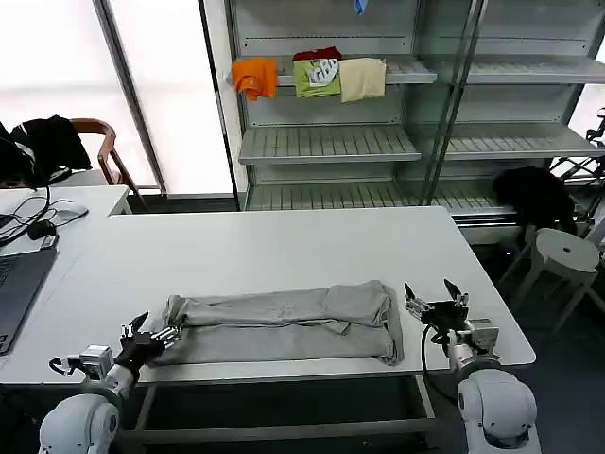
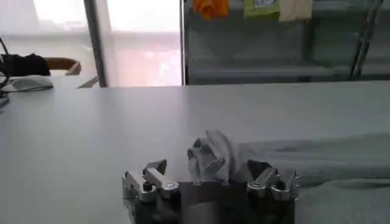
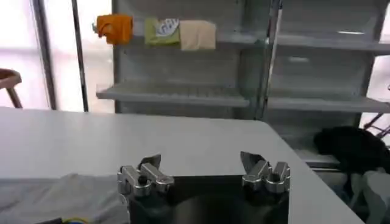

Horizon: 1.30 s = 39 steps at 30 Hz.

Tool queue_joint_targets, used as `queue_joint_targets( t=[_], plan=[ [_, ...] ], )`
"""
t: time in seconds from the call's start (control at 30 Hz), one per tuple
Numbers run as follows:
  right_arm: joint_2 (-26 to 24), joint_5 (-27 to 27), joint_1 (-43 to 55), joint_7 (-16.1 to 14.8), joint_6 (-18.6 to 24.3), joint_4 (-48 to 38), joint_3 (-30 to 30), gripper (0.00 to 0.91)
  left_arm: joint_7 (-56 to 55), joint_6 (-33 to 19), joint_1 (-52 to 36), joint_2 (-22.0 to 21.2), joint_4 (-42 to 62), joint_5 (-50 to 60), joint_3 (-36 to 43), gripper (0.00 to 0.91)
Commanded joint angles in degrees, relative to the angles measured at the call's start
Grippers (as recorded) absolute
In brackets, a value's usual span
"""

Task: Fold and organize the clothes.

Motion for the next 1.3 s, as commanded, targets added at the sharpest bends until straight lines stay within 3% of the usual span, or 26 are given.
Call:
queue_joint_targets(
  t=[0.03, 0.13, 0.2, 0.53, 0.87, 0.97, 1.2, 1.3],
  plan=[
    [-0.3, 5.1, 0.8, 0.6, -1.0, 2.2, 2.5, 0.907, -4.1, 0.2, 0.8, -2.6, 0.2, 2.5, 1.2, 0.191],
    [0.0, 5.1, 0.9, 0.8, -1.0, 1.9, 2.3, 0.907, -4.0, 0.4, 0.8, -2.9, 0.2, 2.5, 1.3, 0.05],
    [0.1, 5.1, 1.0, 0.9, -1.0, 1.8, 2.2, 0.907, -3.9, 0.6, 0.7, -3.0, 0.2, 2.5, 1.4, 0.02],
    [0.3, 5.1, 0.7, 1.2, -1.0, 1.8, 2.1, 0.907, -3.2, 1.3, 0.3, -3.4, -0.1, 2.4, 1.6, 0.0],
    [-0.2, 5.3, 0.5, 1.6, -1.0, 2.1, 2.4, 0.907, -2.2, -6.3, -0.8, -2.4, -0.2, 7.1, -1.8, 0.0],
    [-0.6, 5.7, 0.2, 1.6, -1.0, 2.2, 2.6, 0.907, 2.0, -8.2, -2.3, 0.9, 0.7, 10.3, -7.4, 0.0],
    [-1.6, 7.3, -0.5, 1.5, -0.7, 1.8, 3.0, 0.907, 8.9, -11.4, -6.7, 17.1, 10.5, 12.4, -19.1, 0.0],
    [-1.8, 7.4, -0.5, 1.5, -0.6, 1.5, 2.7, 0.907, 10.8, -11.5, -8.7, 21.6, 12.6, 12.6, -22.3, 0.0]
  ],
)
